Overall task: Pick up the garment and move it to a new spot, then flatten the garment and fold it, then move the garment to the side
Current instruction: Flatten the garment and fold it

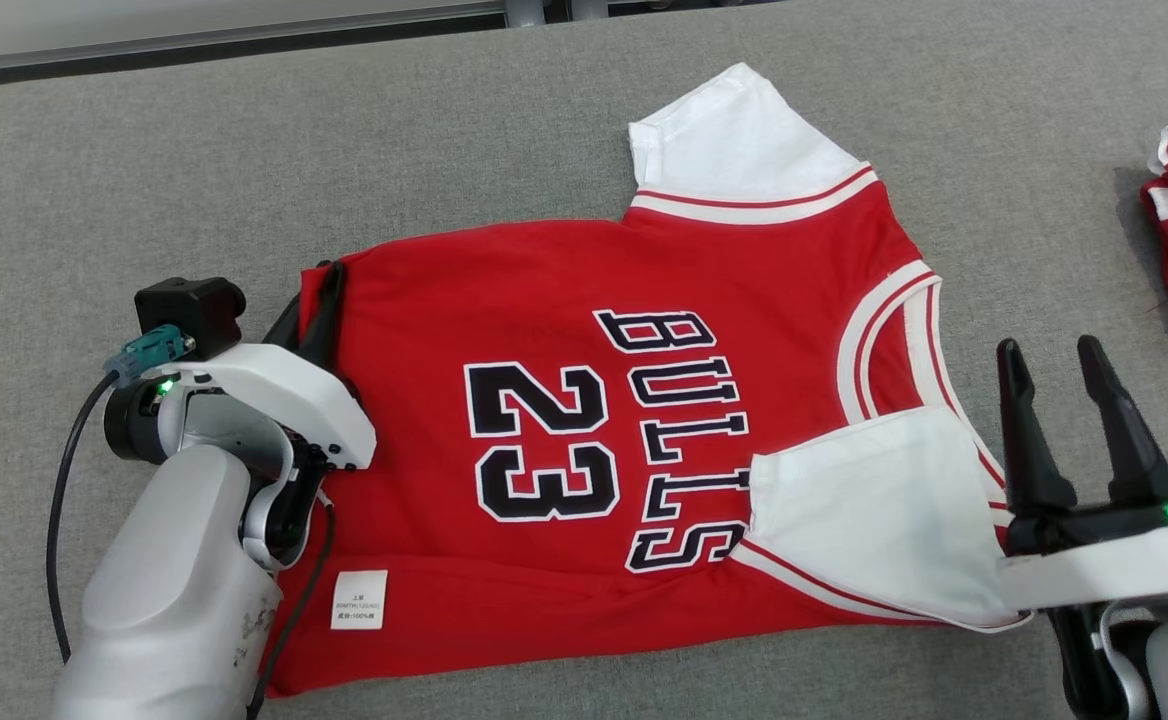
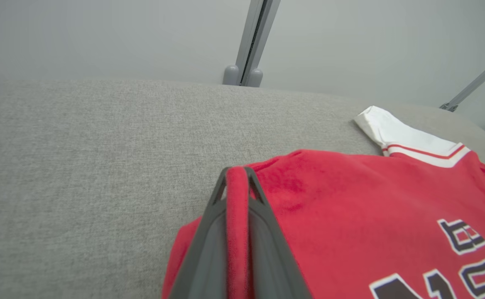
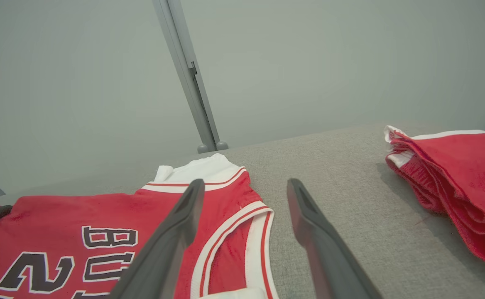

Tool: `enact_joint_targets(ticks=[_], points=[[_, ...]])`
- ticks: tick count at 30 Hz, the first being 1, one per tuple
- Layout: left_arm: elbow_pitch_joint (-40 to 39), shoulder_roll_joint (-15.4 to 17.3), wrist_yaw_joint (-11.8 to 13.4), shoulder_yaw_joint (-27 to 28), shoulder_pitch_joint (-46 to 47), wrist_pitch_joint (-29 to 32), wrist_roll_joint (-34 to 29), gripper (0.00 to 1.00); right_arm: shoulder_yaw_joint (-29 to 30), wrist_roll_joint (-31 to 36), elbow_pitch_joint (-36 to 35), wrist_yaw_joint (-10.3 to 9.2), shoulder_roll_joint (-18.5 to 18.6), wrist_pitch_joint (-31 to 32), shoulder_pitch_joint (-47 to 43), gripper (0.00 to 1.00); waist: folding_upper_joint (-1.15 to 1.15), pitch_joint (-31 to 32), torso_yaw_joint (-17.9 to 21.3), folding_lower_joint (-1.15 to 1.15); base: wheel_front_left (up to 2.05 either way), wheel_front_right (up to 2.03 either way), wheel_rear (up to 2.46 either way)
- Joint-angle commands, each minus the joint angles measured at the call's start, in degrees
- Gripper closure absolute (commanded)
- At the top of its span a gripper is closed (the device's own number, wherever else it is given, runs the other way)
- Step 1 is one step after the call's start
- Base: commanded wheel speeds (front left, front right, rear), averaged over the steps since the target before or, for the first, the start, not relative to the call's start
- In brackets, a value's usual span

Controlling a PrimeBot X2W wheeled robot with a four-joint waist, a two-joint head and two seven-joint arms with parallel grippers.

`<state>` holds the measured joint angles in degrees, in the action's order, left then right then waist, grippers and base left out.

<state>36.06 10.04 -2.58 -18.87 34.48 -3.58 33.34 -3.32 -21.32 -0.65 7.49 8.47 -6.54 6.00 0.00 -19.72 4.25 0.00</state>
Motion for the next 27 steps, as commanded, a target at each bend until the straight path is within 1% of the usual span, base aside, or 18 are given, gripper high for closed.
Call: enact_joint_targets(ticks=[1, 4, 8, 11, 17, 23, 27], points=[[-0.63, 0.16, 0.52, 0.49, -0.35, -1.27, -0.36, 1.00, 0.31, -0.44, 0.96, 0.00, 1.05, -0.52, 2.19, 0.00, 0.00, -0.02, 0.03, 0.00, 0.00, 0.00, 0.00], [-1.52, -0.05, 0.84, 0.80, -0.73, -2.58, -0.24, 1.00, 0.46, -1.17, 2.89, 0.00, 2.22, -0.32, 5.16, 0.00, 0.00, -0.44, -0.06, 0.00, 0.00, 0.00, 0.00], [-3.35, -0.78, 1.10, 0.39, 0.31, -3.62, -0.52, 1.00, -0.17, -2.88, 8.19, 0.00, 5.82, 0.92, 13.36, 0.00, 0.00, -2.33, -1.36, 0.00, 0.00, 0.00, 0.00], [-4.45, -1.78, 0.97, -0.47, 2.22, -3.19, -0.67, 1.00, -1.07, -5.23, 13.25, 0.00, 9.02, 2.26, 20.47, 0.00, 0.00, -4.48, -3.30, 0.00, 0.00, 0.00, 0.00], [-5.02, -3.80, 0.06, -2.73, 6.35, -2.94, -1.18, 1.00, -6.33, -9.45, 23.61, 0.00, 14.01, 5.71, 34.55, 0.00, 0.00, -8.72, -8.13, 0.00, 0.00, 0.00, 0.00], [-4.15, -5.38, -0.78, -4.94, 9.57, -3.10, -1.08, 1.00, -12.92, -12.09, 33.71, 0.00, 16.85, 11.16, 46.29, 0.00, 0.00, -11.46, -11.89, 0.00, 0.00, 0.00, 0.00], [-3.29, -6.06, -1.28, -6.57, 11.07, -3.10, -0.57, 1.00, -16.96, -13.55, 39.54, 0.00, 17.73, 14.86, 52.15, 0.00, 0.00, -12.89, -13.76, 0.00, 0.00, 0.00, 0.00]])
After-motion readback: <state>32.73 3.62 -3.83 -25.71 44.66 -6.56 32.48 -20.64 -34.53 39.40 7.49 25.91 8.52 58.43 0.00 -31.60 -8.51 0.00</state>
